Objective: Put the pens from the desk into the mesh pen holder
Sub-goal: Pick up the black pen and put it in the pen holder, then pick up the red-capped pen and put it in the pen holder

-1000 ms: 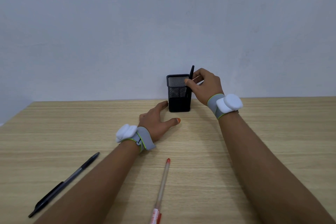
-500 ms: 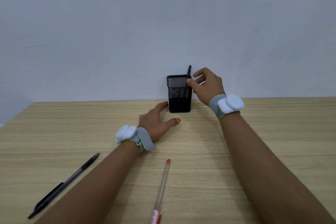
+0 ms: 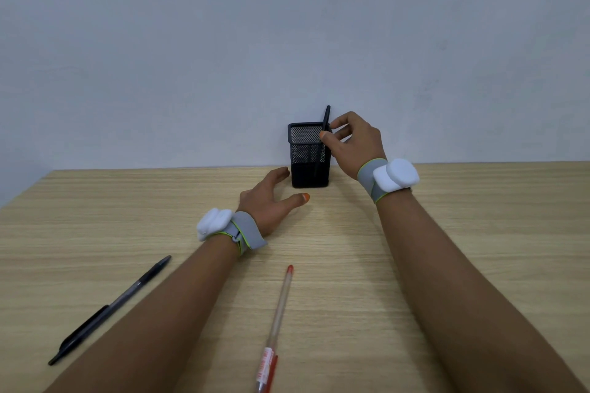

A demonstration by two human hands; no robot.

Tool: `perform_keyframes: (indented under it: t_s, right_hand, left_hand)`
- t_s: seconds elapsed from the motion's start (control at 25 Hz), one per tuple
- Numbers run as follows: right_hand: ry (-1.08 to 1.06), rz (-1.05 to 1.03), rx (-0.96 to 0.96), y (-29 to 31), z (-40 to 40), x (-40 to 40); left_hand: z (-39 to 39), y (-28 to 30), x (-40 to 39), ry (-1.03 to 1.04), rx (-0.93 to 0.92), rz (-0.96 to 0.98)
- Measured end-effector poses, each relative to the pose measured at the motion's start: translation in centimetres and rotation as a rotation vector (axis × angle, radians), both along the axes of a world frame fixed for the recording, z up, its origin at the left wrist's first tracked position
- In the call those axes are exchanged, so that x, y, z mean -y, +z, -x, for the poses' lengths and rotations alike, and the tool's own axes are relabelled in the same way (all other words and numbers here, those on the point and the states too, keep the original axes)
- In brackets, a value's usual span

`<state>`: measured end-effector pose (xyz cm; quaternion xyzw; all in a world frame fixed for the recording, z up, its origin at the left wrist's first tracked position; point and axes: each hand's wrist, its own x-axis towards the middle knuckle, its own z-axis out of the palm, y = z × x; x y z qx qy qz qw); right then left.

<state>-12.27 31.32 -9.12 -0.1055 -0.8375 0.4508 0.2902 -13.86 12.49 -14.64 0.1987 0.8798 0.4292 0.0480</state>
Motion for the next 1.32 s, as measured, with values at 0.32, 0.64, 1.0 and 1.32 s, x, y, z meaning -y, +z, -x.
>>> perform_keyframes:
  t_s: [0.32,0.64,1.0,1.32]
  right_hand:
    - [-0.013,0.065,0.006,-0.6,-3.0,0.5]
    - [0.016,0.073,0.051,-1.2,-6.8,2.4]
    - [0.054,0.062,0.07,-1.0,-11.5,4.8]
    - [0.07,0.06,0.11,-1.6,-15.2,7.0]
  left_hand:
    - [-0.8,0.6,0.4,-0.026,0.111,-0.089]
    - [-3.5,2.0,2.8,-0.053,0.227,-0.218]
    - [-8.3,3.2,6.7,-0.09,0.208,-0.131]
    - [-12.9,3.9,8.1,-0.078,0.021,-0.018]
